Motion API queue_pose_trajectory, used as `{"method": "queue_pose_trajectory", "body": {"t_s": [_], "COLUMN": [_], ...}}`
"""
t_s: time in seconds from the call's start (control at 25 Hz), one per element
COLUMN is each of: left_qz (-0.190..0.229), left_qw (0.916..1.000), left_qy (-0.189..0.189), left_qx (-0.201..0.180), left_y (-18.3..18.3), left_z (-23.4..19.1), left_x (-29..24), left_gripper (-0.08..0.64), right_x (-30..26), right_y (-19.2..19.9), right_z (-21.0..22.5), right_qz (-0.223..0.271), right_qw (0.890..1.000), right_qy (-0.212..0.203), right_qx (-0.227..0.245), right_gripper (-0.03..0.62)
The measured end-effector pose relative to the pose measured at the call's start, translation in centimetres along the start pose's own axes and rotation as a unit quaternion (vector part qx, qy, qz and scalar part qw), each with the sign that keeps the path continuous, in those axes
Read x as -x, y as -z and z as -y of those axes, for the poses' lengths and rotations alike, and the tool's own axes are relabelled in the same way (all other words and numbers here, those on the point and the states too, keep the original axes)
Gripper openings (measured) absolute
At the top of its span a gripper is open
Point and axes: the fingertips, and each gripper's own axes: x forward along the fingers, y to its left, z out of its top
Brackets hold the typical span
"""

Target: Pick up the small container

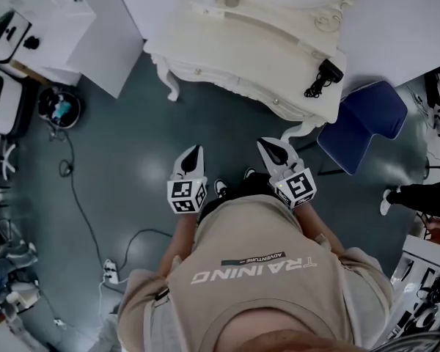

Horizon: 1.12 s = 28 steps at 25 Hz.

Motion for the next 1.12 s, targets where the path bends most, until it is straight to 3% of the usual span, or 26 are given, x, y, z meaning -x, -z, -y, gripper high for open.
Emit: {"method": "queue_pose_trajectory", "body": {"t_s": [0.48,0.68,0.8,0.96,1.12], "left_qz": [-0.022,-0.037,-0.04,-0.013,0.011], "left_qw": [0.9997,0.999,0.9982,0.9976,0.9973], "left_qy": [0.009,-0.012,-0.029,-0.037,-0.047], "left_qx": [-0.008,-0.023,-0.033,-0.057,-0.055], "left_y": [-1.0,-3.0,-5.2,-10.1,-13.7], "left_z": [0.4,-1.7,-3.4,-4.3,-5.0], "left_x": [-5.2,-7.2,-8.9,-12.2,-14.6], "left_gripper": [0.017,0.017,0.017,0.017,0.017], "right_x": [-0.8,-6.0,-9.2,-12.7,-14.8], "right_y": [3.7,2.2,0.8,0.0,-0.7], "right_z": [4.1,6.8,8.8,12.5,15.6], "right_qz": [-0.04,-0.008,0.015,0.029,0.038], "right_qw": [0.998,0.999,0.999,0.998,0.998], "right_qy": [0.008,-0.011,-0.024,-0.03,-0.03], "right_qx": [-0.038,-0.051,-0.046,-0.042,-0.045], "right_gripper": [0.003,0.003,0.003,0.003,0.003]}}
